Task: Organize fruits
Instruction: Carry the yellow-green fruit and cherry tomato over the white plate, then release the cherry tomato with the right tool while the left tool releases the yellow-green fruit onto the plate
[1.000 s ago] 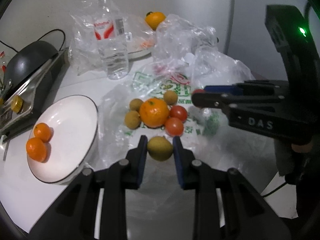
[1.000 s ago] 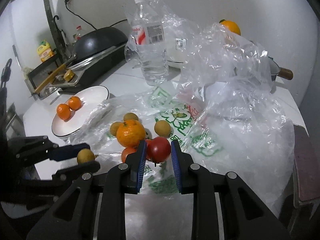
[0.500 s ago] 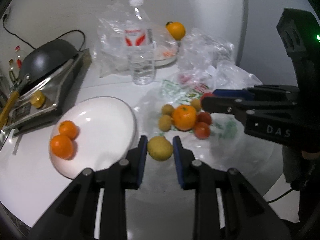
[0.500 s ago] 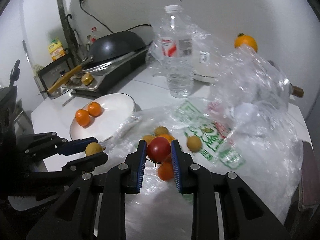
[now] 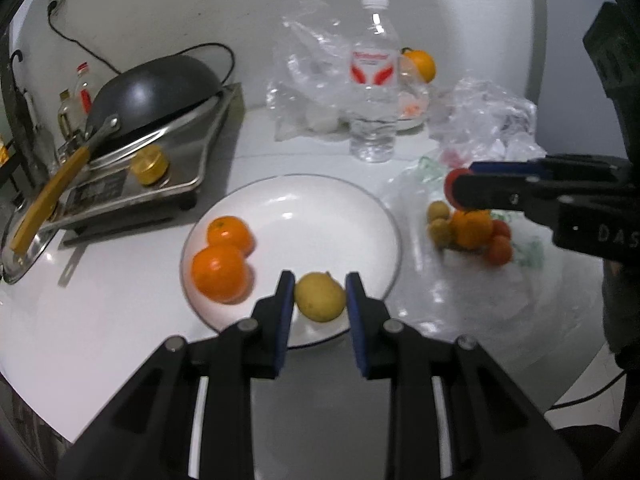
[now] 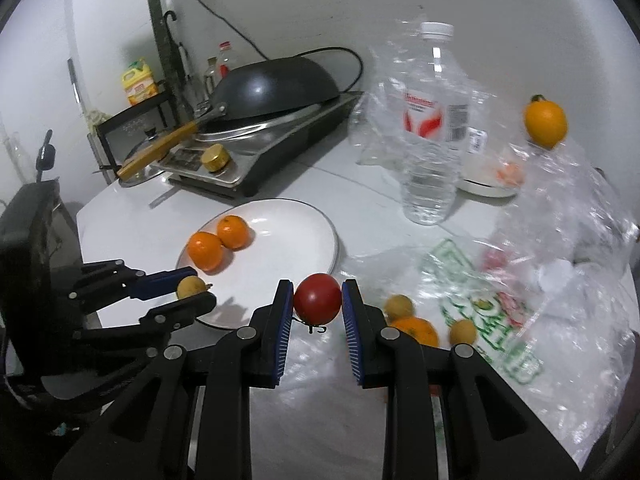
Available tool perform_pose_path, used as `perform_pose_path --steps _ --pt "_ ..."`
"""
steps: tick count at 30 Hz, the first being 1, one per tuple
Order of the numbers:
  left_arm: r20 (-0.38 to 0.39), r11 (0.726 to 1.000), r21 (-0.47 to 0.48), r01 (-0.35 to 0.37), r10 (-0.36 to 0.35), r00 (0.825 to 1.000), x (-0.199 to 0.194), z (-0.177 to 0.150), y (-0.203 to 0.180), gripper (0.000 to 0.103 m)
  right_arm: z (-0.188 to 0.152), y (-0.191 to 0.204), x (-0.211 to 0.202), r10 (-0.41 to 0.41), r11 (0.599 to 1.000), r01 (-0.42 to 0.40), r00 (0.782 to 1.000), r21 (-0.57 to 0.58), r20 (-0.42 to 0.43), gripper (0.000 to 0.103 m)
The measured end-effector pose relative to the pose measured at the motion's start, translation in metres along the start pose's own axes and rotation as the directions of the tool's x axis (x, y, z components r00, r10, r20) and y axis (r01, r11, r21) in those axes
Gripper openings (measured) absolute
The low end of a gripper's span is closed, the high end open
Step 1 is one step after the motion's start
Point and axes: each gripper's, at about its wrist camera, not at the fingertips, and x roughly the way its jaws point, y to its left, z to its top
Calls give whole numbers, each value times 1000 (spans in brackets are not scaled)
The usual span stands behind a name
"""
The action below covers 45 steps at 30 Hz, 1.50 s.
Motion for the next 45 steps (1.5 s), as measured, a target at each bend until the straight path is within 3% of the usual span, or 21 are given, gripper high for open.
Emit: perform_pose_path --steps 11,20,25,32,45 --pt "-32 999 -3 -38 37 999 22 -12 26 27 13 28 32 25 999 -27 999 -44 -45 27" --pt "-46 1000 -4 -28 27 999 31 -15 32 28 25 40 60 28 996 -34 996 -78 -80 27" --pt "-45 1000 -11 20 -21 999 33 -14 36 29 33 45 75 32 995 -41 995 -93 -92 27" --pt "9 999 -33 38 -38 999 19 -13 48 31 44 46 102 30 994 -42 993 -103 -115 27" --pt "45 991 -135 -23 29 999 16 -12 102 31 60 63 149 9 991 -31 986 -129 -166 27"
